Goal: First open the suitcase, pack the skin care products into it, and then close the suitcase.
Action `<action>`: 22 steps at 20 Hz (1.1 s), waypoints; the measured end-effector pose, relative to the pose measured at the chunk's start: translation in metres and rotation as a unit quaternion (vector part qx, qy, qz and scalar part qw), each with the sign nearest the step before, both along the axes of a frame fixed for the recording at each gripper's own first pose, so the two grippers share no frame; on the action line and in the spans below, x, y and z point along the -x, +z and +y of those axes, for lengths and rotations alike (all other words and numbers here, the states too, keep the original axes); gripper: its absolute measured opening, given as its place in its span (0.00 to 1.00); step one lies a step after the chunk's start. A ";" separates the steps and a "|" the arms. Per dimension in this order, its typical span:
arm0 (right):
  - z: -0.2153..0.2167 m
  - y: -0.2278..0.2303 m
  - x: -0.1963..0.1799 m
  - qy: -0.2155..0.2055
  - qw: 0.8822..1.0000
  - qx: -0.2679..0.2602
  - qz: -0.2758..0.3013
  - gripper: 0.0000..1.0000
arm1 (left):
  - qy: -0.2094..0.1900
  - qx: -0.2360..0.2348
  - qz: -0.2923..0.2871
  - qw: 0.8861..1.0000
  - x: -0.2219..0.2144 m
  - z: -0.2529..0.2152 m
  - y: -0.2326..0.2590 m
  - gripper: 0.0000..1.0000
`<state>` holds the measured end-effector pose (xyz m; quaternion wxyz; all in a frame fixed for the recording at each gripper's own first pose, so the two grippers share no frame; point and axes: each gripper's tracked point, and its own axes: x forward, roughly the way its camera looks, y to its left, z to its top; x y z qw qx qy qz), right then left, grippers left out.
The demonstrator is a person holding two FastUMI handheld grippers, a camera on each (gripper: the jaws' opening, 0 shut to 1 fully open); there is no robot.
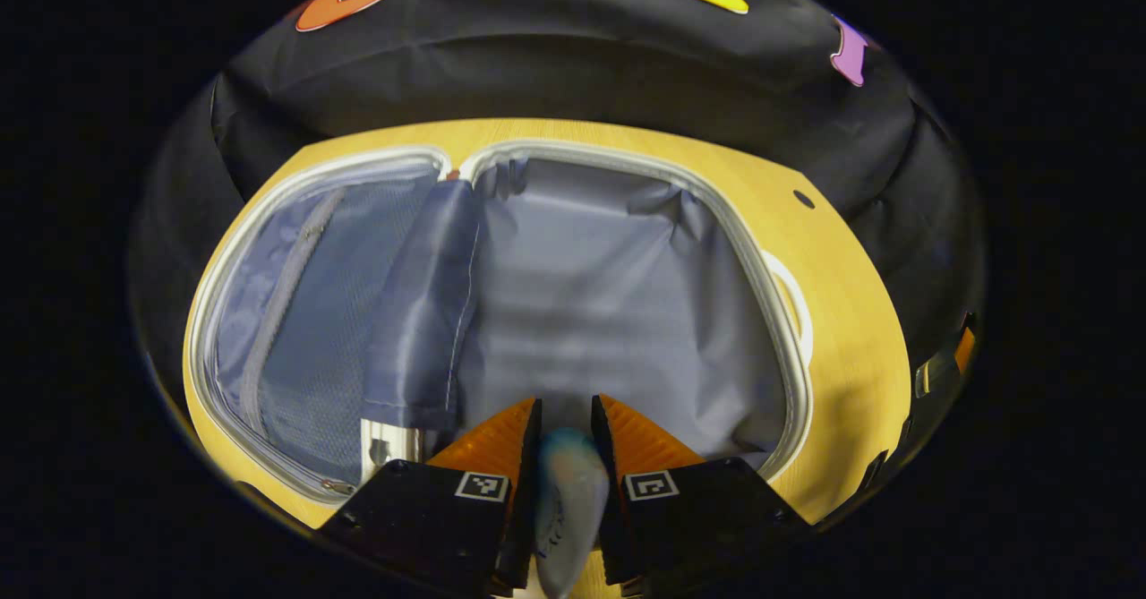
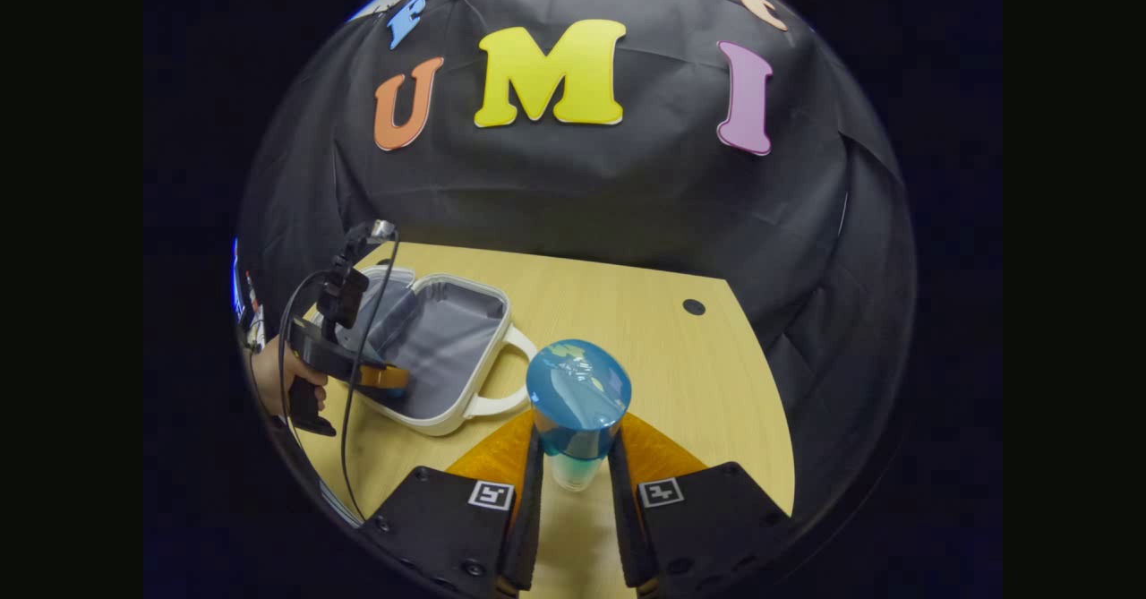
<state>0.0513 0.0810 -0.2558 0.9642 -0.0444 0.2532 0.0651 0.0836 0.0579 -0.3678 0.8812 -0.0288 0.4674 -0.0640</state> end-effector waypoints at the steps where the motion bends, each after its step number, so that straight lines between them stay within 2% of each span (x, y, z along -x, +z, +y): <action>1: 0.001 -0.002 -0.003 0.001 1.000 0.000 0.002 0.34 | -0.002 -0.005 0.006 1.000 0.001 0.001 -0.001 0.33; 3: 0.003 -0.003 -0.009 0.003 1.000 -0.001 0.006 0.31 | -0.007 -0.013 0.020 1.000 0.000 0.000 -0.005 0.34; 5: 0.006 -0.004 -0.015 0.007 1.000 -0.002 0.009 0.34 | -0.015 -0.027 0.032 0.999 -0.003 -0.001 -0.006 0.35; 6: 0.007 -0.005 -0.018 0.009 1.000 -0.002 0.011 0.34 | -0.021 -0.035 0.035 0.999 -0.004 -0.001 -0.007 0.43; 7: 0.009 -0.006 -0.022 0.011 1.000 -0.002 0.013 0.34 | -0.028 -0.043 0.038 0.998 -0.005 -0.001 -0.007 0.35; 10: 0.016 -0.009 -0.029 0.025 1.000 0.000 0.020 0.31 | -0.040 -0.062 0.054 0.996 -0.005 0.000 -0.009 0.39; 11: 0.018 -0.009 -0.032 0.029 0.999 0.002 0.019 0.31 | -0.043 -0.067 0.056 0.995 -0.006 -0.001 -0.009 0.41; 12: 0.021 -0.008 -0.035 0.034 0.999 0.005 0.019 0.34 | -0.047 -0.072 0.059 0.995 -0.008 0.000 -0.008 0.49; 13: 0.023 -0.008 -0.039 0.038 0.999 0.006 0.019 0.34 | -0.049 -0.077 0.060 0.994 -0.010 -0.001 -0.010 0.41; 16: 0.029 -0.008 -0.047 0.047 0.999 0.004 0.021 0.34 | -0.052 -0.087 0.061 0.993 -0.012 0.000 -0.008 0.43; 17: 0.030 -0.008 -0.050 0.049 0.999 0.003 0.022 0.34 | -0.051 -0.090 0.061 0.993 -0.012 0.002 -0.008 0.52; 18: 0.032 -0.009 -0.051 0.053 0.998 0.003 0.023 0.34 | -0.047 -0.093 0.062 0.993 -0.012 0.003 -0.008 0.46; 20: 0.038 -0.010 -0.053 0.063 0.998 0.006 0.024 0.34 | -0.041 -0.100 0.057 0.993 -0.013 0.007 -0.005 0.52; 21: 0.040 -0.011 -0.054 0.069 0.997 0.009 0.023 0.34 | -0.042 -0.098 0.053 0.993 -0.012 0.006 -0.002 0.60; 22: 0.044 -0.010 -0.055 0.075 0.997 0.011 0.023 0.33 | -0.042 -0.099 0.045 0.993 -0.013 0.007 0.003 0.52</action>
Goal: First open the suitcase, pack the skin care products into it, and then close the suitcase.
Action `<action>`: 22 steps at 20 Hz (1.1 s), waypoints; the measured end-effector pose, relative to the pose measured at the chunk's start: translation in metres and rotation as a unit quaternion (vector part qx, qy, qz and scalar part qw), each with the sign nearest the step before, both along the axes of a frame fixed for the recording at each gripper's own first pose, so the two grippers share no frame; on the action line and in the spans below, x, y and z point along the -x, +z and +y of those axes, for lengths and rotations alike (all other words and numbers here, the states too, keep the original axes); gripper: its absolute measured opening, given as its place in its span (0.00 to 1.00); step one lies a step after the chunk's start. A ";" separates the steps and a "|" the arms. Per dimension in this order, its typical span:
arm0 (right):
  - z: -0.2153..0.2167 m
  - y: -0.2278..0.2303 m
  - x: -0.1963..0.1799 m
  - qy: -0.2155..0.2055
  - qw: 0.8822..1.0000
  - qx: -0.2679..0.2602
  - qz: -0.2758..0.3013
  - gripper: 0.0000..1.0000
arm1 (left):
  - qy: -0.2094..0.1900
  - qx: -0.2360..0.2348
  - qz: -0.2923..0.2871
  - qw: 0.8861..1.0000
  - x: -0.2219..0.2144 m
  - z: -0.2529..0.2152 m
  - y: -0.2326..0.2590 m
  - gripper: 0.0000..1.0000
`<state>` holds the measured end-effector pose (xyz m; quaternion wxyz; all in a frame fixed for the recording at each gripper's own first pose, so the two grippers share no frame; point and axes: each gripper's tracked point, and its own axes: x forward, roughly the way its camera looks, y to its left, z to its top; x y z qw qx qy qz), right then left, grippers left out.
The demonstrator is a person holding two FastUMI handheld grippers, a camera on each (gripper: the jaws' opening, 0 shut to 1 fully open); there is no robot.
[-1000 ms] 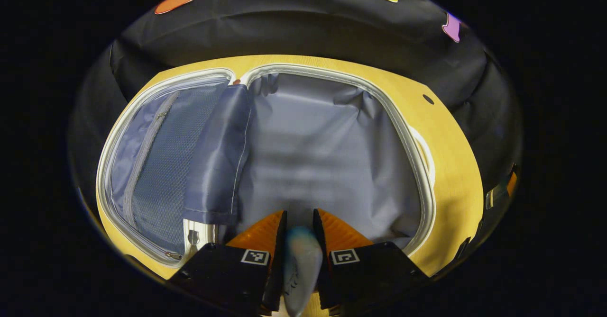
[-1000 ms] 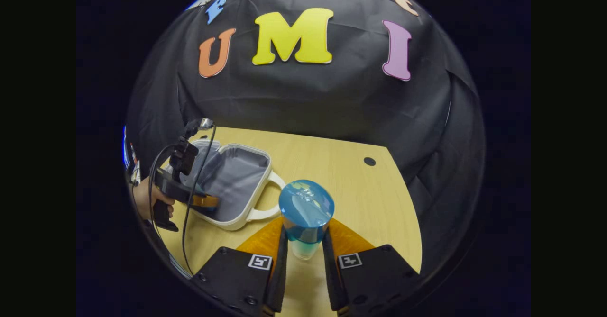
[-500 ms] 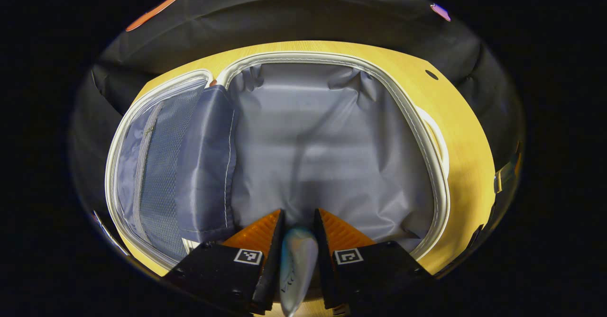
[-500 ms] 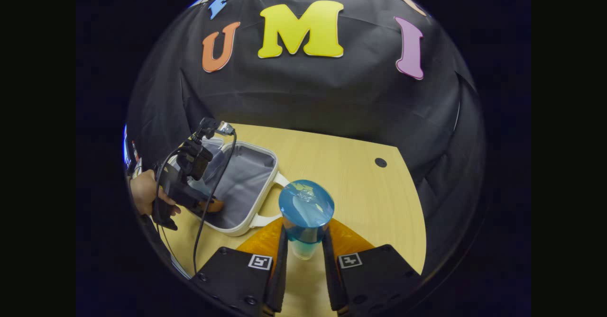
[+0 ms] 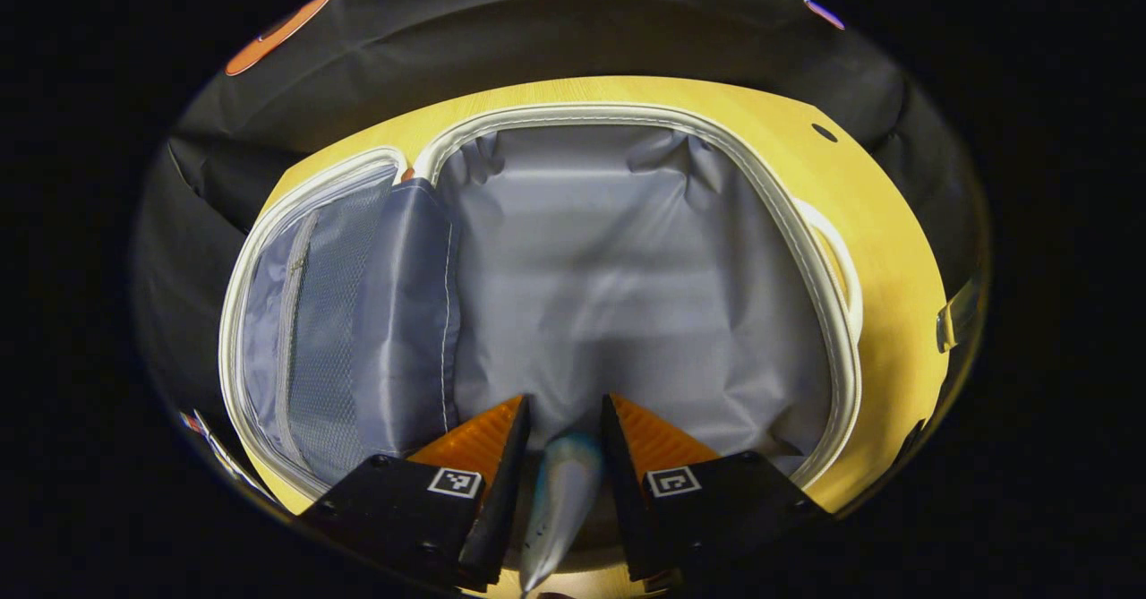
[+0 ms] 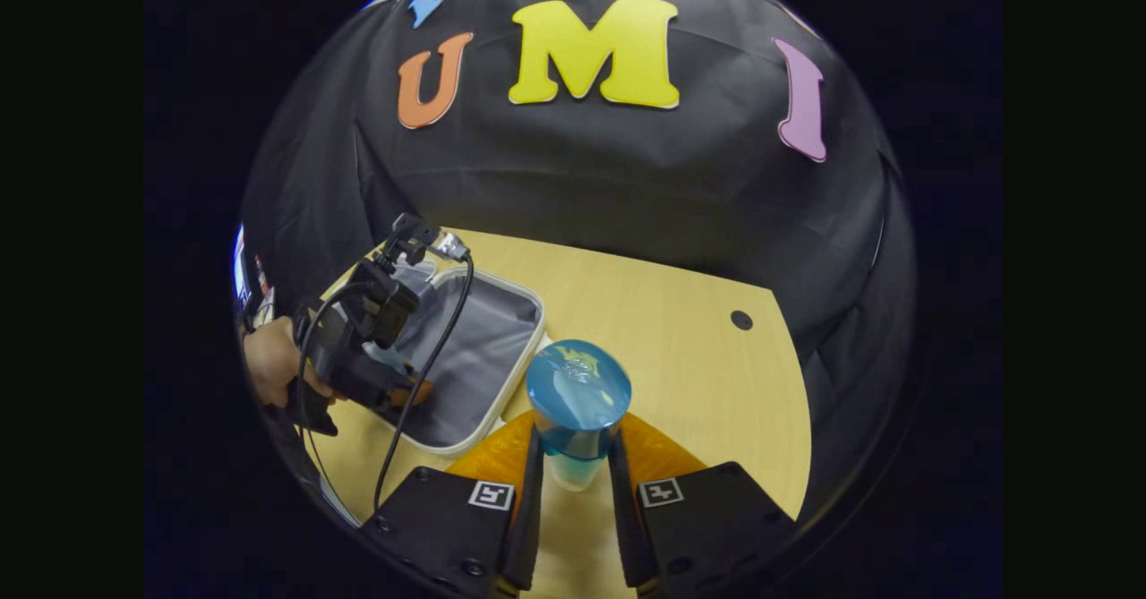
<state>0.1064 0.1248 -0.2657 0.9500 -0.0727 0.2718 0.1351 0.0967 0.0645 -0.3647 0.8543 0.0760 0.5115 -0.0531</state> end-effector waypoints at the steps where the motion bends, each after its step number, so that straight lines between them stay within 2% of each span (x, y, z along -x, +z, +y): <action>1: 0.004 -0.001 0.001 0.007 1.000 0.001 0.000 0.34 | -0.003 -0.003 -0.009 1.000 -0.002 0.001 0.005 0.53; 4: 0.014 0.000 0.001 0.021 1.000 0.002 -0.002 0.31 | -0.006 -0.006 -0.046 0.999 -0.011 0.002 0.023 0.59; 5: 0.018 -0.001 0.000 0.026 1.000 0.003 -0.002 0.31 | -0.006 -0.003 -0.054 0.999 -0.015 0.001 0.027 0.72; 6: 0.020 0.000 0.001 0.029 1.000 0.004 -0.002 0.34 | -0.003 -0.003 -0.056 0.998 -0.016 0.002 0.030 0.69; 7: 0.022 0.000 0.000 0.032 0.999 0.006 -0.002 0.34 | 0.002 -0.004 -0.055 0.998 -0.017 0.005 0.033 0.76; 11: 0.032 0.005 0.003 0.042 0.999 0.005 -0.006 0.34 | 0.012 0.035 -0.121 0.992 -0.030 0.000 0.067 0.79; 13: 0.041 0.004 0.002 0.045 0.999 0.000 0.000 0.34 | 0.019 0.051 -0.171 0.984 -0.033 0.002 0.090 0.84; 14: 0.047 0.005 0.003 0.047 0.999 -0.005 0.003 0.34 | 0.020 0.060 -0.198 0.978 -0.033 0.004 0.104 0.82; 15: 0.054 0.004 0.003 0.050 0.999 -0.011 0.006 0.34 | 0.018 0.066 -0.221 0.973 -0.032 0.006 0.118 0.99; 19: 0.090 0.002 0.006 0.075 0.997 -0.014 0.006 0.31 | 0.017 0.081 -0.292 0.953 -0.016 0.029 0.160 0.99; 22: 0.119 -0.011 0.008 0.090 0.996 -0.021 0.021 0.34 | 0.033 0.088 -0.329 0.940 0.004 0.055 0.182 0.99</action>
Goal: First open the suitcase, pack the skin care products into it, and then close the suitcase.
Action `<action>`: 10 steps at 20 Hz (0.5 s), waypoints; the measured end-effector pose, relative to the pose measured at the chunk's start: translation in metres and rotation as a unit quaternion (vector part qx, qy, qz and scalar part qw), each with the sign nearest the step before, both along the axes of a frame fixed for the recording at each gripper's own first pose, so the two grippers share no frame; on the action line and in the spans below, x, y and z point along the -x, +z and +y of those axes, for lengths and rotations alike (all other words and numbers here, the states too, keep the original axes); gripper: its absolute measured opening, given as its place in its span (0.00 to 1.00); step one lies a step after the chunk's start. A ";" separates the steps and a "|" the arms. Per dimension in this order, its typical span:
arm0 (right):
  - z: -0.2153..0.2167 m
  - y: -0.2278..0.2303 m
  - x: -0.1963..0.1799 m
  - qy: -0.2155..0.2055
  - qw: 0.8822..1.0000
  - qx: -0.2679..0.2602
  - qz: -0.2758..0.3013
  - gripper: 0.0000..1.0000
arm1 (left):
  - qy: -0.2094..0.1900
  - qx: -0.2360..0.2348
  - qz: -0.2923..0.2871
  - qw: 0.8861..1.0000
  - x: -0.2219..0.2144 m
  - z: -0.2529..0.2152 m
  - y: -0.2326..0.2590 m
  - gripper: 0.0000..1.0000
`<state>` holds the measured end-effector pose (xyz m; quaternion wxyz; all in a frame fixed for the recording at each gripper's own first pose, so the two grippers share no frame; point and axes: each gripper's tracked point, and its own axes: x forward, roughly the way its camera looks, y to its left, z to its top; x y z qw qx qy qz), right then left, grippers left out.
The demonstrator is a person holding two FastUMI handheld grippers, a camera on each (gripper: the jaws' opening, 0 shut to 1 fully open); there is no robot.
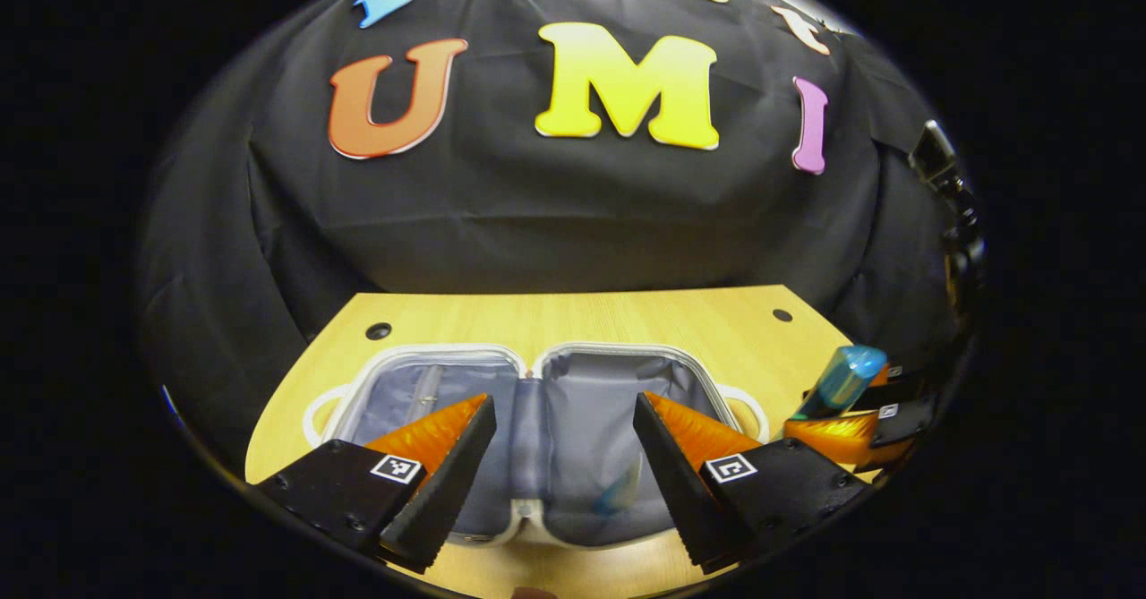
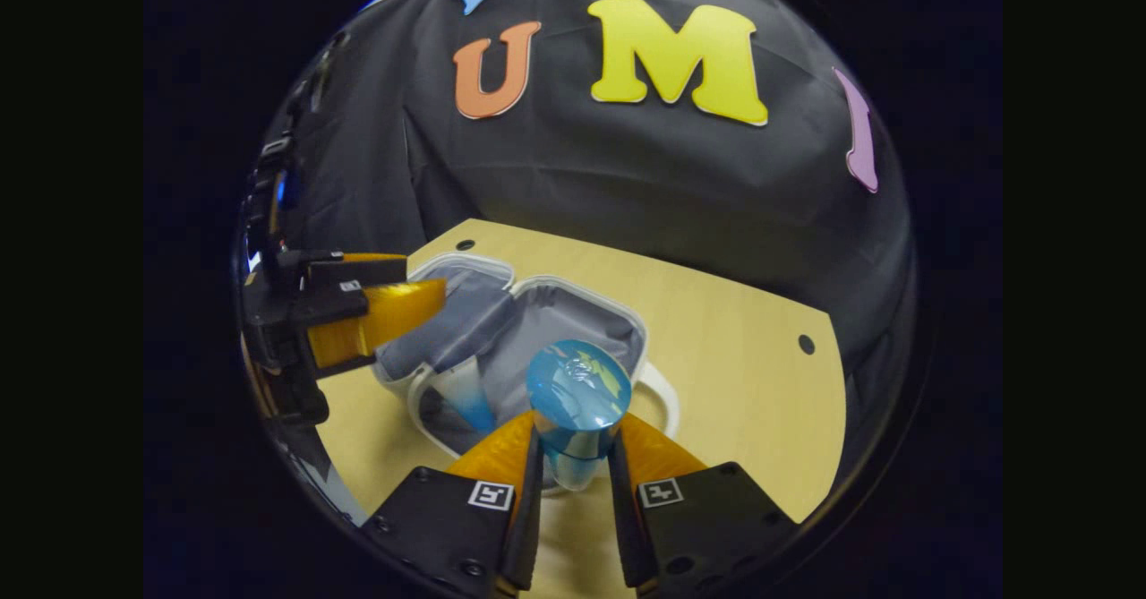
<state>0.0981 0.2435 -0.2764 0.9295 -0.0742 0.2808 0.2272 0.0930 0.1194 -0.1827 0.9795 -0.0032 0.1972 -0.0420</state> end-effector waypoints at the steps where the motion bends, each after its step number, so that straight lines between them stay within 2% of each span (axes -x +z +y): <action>1: 0.010 -0.007 0.000 0.003 1.000 -0.002 0.007 0.34 | 0.004 0.005 -0.007 1.000 0.008 0.008 0.006 0.99; 6: 0.043 -0.050 -0.011 -0.002 0.998 0.005 0.056 0.34 | 0.031 0.013 -0.022 0.999 0.033 0.054 0.012 0.98; 10: 0.053 -0.089 -0.015 -0.016 0.994 0.010 0.103 0.34 | 0.036 0.016 -0.041 0.998 0.040 0.068 0.023 0.99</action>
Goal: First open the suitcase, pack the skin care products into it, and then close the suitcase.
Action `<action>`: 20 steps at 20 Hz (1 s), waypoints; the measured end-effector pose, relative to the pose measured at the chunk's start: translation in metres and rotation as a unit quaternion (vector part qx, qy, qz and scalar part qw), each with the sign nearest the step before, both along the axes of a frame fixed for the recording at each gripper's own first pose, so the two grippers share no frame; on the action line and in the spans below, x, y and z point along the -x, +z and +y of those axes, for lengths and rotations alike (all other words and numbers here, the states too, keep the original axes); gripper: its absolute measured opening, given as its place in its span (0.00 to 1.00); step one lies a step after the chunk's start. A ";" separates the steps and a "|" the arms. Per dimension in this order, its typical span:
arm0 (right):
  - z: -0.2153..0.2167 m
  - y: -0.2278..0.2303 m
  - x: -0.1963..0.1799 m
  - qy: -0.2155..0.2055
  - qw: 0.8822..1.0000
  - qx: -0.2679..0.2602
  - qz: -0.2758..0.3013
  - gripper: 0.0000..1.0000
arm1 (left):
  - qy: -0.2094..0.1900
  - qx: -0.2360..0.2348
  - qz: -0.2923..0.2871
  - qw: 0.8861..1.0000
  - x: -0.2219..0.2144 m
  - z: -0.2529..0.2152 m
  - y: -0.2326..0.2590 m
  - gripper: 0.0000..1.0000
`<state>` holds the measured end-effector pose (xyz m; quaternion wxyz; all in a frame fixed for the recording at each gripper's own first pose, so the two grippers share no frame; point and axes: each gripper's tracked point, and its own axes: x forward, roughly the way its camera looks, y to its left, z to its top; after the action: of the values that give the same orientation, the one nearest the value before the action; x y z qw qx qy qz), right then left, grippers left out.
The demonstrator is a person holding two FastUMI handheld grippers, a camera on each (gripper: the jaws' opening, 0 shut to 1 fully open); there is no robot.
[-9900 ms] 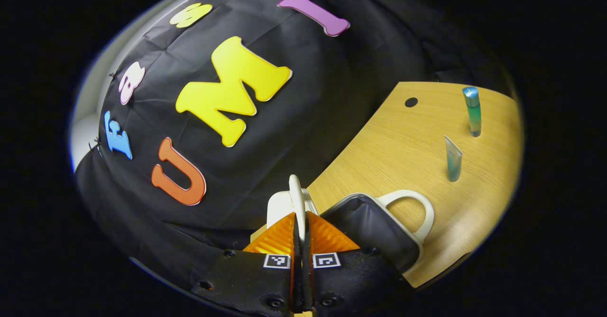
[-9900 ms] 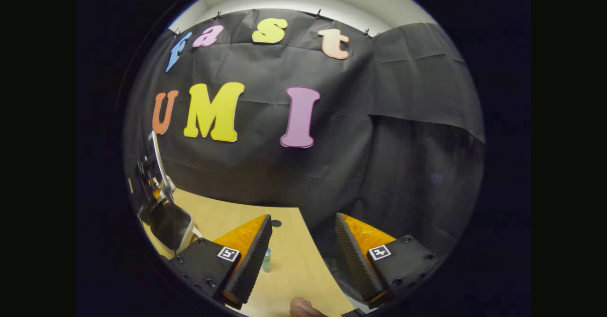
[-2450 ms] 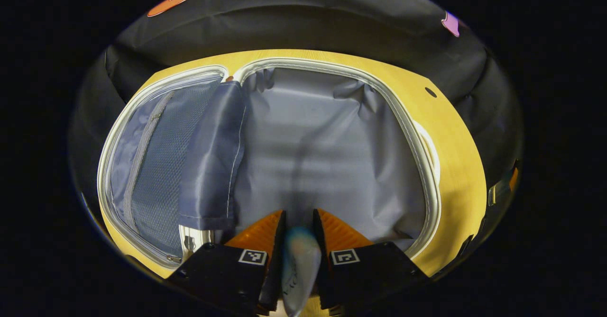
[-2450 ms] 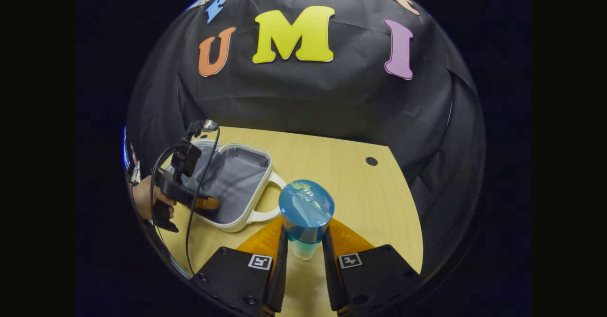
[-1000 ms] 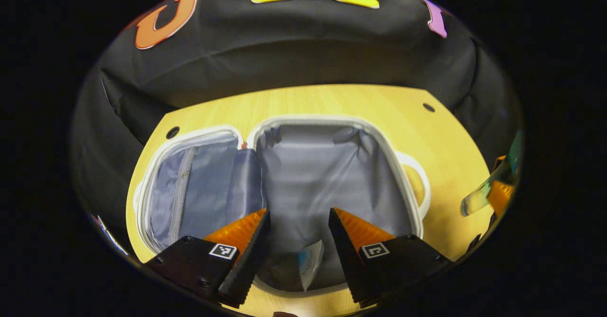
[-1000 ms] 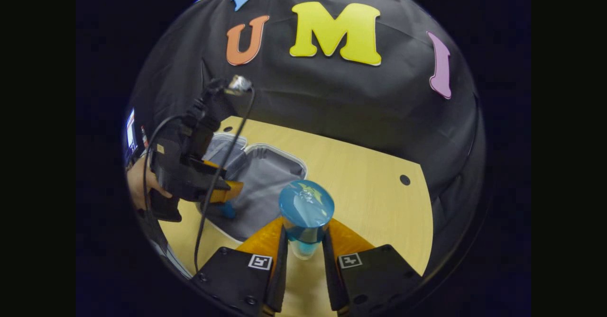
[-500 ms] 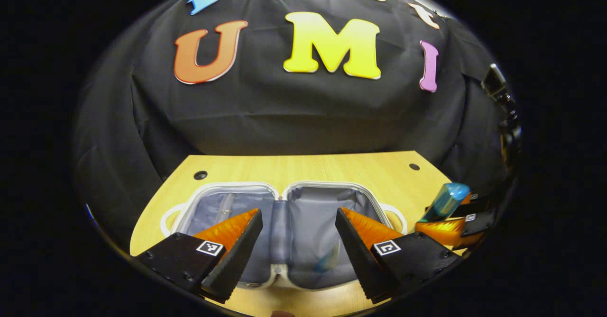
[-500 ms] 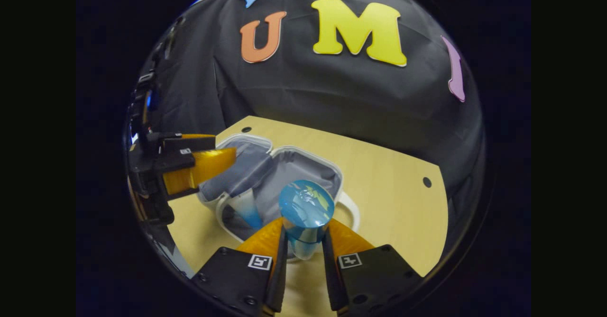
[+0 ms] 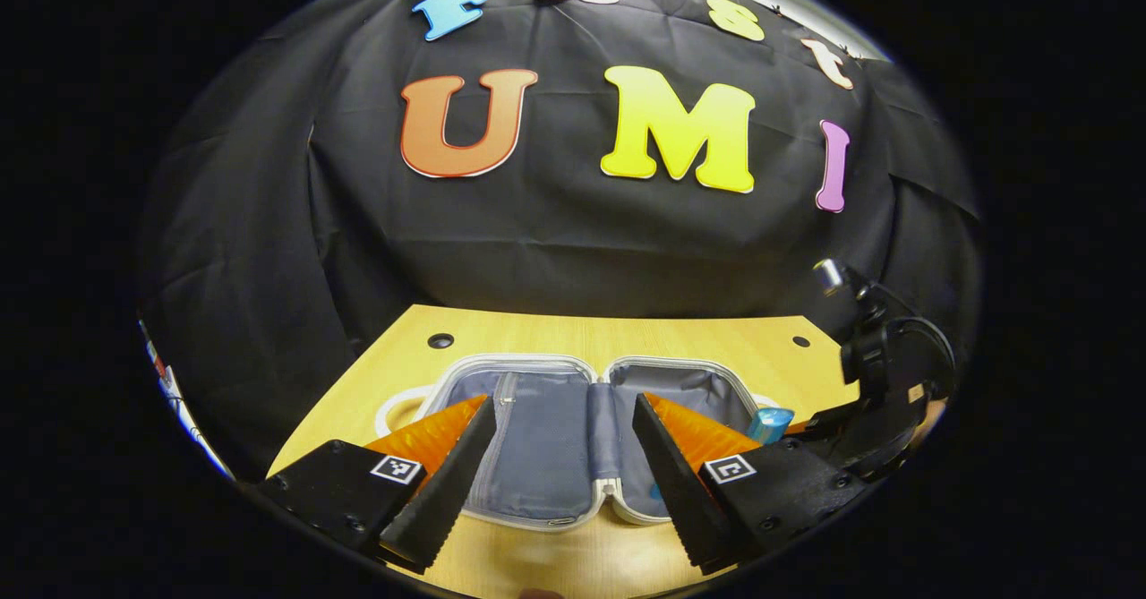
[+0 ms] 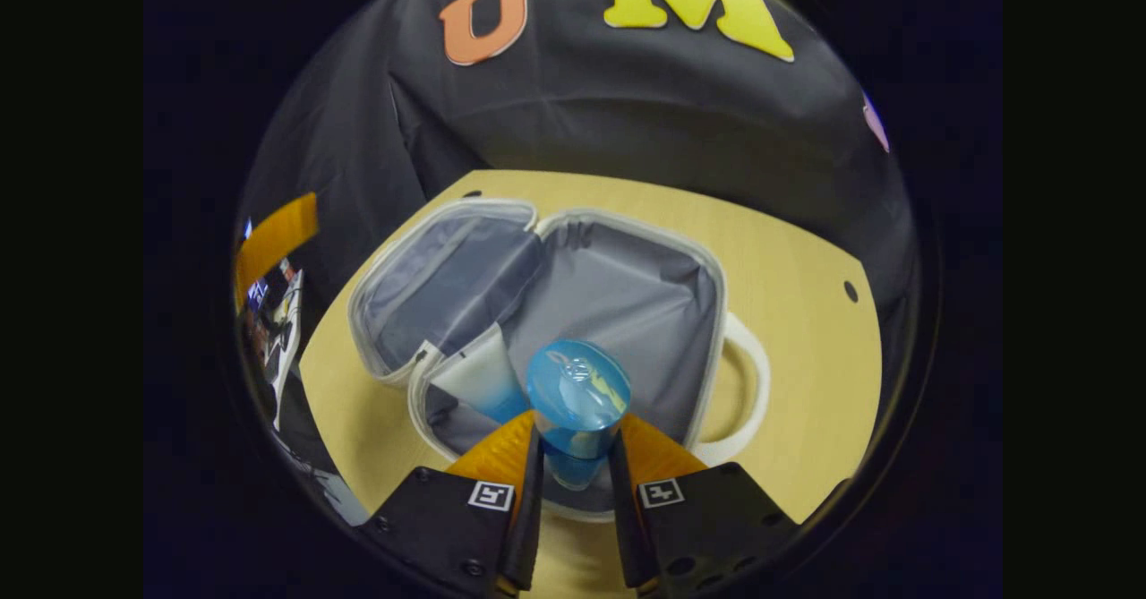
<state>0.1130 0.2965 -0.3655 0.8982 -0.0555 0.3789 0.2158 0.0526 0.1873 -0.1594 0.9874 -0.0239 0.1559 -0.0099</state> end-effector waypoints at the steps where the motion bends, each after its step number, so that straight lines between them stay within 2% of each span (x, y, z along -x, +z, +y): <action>1: 0.001 -0.002 -0.001 -0.002 1.000 0.002 0.002 0.34 | 0.004 -0.001 -0.007 1.000 0.002 0.003 0.003 0.99; 4: 0.010 -0.002 -0.013 -0.006 1.000 -0.002 -0.002 0.31 | 0.007 0.005 -0.025 1.000 0.003 0.007 0.013 0.98; 7: 0.014 -0.005 -0.024 -0.019 1.000 -0.008 0.003 0.34 | 0.000 0.016 -0.030 0.999 0.002 0.004 0.015 0.98; 16: 0.006 -0.050 -0.051 -0.117 0.991 -0.006 0.068 0.34 | 0.011 0.027 -0.019 0.999 0.004 0.016 0.012 0.98; 20: 0.008 -0.050 -0.045 -0.112 0.991 -0.006 0.067 0.37 | 0.026 0.037 -0.004 0.999 0.007 0.026 0.003 0.98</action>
<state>0.1584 0.3049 -0.4152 0.8895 0.0077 0.4410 0.1191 0.0451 0.2132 -0.1567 0.9865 -0.0644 0.1504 0.0098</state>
